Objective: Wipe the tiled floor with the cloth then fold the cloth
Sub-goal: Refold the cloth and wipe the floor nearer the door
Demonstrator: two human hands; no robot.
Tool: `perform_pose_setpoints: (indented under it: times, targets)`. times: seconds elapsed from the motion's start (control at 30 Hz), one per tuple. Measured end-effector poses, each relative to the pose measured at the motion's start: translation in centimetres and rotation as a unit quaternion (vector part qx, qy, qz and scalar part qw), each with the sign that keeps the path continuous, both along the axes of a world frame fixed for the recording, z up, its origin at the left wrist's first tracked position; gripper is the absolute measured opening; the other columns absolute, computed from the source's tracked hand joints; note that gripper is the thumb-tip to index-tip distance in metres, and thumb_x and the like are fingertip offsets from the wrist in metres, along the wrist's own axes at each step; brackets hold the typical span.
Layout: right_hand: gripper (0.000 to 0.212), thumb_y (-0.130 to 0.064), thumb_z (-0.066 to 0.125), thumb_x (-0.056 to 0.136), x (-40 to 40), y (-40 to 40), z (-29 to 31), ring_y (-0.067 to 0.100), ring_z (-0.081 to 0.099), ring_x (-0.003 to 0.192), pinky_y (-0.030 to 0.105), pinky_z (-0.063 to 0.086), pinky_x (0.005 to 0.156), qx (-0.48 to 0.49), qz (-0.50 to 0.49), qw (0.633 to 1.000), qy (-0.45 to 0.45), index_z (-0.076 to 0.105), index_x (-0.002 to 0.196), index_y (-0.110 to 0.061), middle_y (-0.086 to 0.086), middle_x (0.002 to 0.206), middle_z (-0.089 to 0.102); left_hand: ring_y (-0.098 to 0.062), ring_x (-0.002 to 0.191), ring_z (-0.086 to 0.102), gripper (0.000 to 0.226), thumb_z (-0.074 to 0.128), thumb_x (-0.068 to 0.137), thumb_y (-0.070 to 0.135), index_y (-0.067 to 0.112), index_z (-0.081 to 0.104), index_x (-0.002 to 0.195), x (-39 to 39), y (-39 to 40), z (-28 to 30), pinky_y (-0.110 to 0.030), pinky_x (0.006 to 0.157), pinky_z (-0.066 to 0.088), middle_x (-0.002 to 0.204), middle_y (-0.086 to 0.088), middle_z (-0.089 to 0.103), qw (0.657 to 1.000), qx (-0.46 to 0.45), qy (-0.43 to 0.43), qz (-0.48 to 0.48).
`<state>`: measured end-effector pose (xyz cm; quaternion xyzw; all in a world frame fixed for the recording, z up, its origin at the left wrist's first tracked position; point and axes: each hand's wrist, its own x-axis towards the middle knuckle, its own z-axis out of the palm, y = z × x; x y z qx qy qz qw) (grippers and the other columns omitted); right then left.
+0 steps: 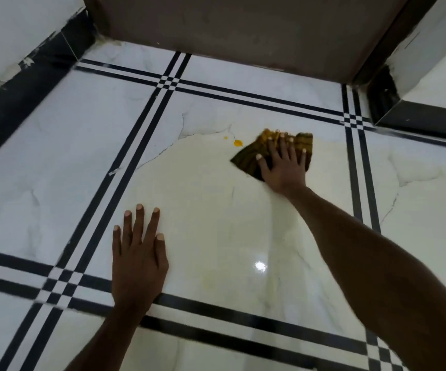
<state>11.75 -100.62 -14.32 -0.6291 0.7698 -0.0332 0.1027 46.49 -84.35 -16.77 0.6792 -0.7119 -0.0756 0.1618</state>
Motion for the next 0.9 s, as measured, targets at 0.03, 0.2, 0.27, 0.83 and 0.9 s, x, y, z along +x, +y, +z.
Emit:
perform_pose_setpoints:
  times: [0.03,0.2,0.27,0.83,0.9]
  targets:
    - [0.076,-0.067,0.017,0.101,1.8,-0.6,0.2,0.029,0.000,0.163,0.057,-0.005,0.129,-0.002,0.026,1.000,0.003,0.015,0.167,-0.029,0.006,0.176,0.006,-0.025,0.163,0.004,0.057,0.024,0.108,0.039,0.026,0.023,0.164,0.0,-0.1,0.0,-0.053,0.131,0.013,0.174,-0.005,0.014,1.000,0.000,0.001,0.001]
    - [0.066,-0.062,0.028,0.106,4.4,7.5,0.6,0.021,0.006,0.163,0.049,0.003,0.131,-0.050,0.286,0.957,0.016,0.023,0.165,-0.034,-0.003,0.176,0.014,-0.026,0.163,0.005,0.057,0.024,0.108,0.038,0.026,0.024,0.164,-0.1,0.0,0.4,-0.055,0.130,0.015,0.174,-0.005,0.014,1.000,-0.002,0.000,0.003]
    - [0.062,-0.060,0.035,0.105,-0.3,9.2,0.1,0.025,0.017,0.162,0.050,0.012,0.131,-0.060,0.292,0.955,0.014,0.030,0.163,-0.035,0.000,0.173,0.024,-0.026,0.163,0.005,0.057,0.024,0.109,0.038,0.026,0.024,0.164,-0.4,-0.1,0.6,-0.054,0.131,0.014,0.174,-0.005,0.014,1.000,0.000,-0.001,0.006]
    - [0.071,-0.069,0.022,0.103,-0.3,4.7,0.3,0.033,0.023,0.160,0.056,0.012,0.129,-0.031,0.263,0.964,0.019,0.038,0.160,-0.029,0.006,0.171,0.030,-0.027,0.163,0.010,0.054,0.034,0.110,0.032,0.023,0.031,0.162,-0.5,-0.1,0.5,-0.052,0.130,0.017,0.173,-0.007,0.019,1.000,-0.021,-0.015,0.016]
    - [0.070,-0.068,0.020,0.101,-0.8,-0.1,0.7,0.034,0.014,0.161,0.060,0.005,0.128,-0.020,0.128,0.991,0.016,0.026,0.164,-0.035,0.004,0.174,0.019,-0.027,0.162,0.010,0.053,0.034,0.110,0.031,0.023,0.031,0.162,-0.4,-0.2,0.4,-0.052,0.130,0.017,0.173,-0.008,0.019,0.999,-0.026,-0.017,0.020]
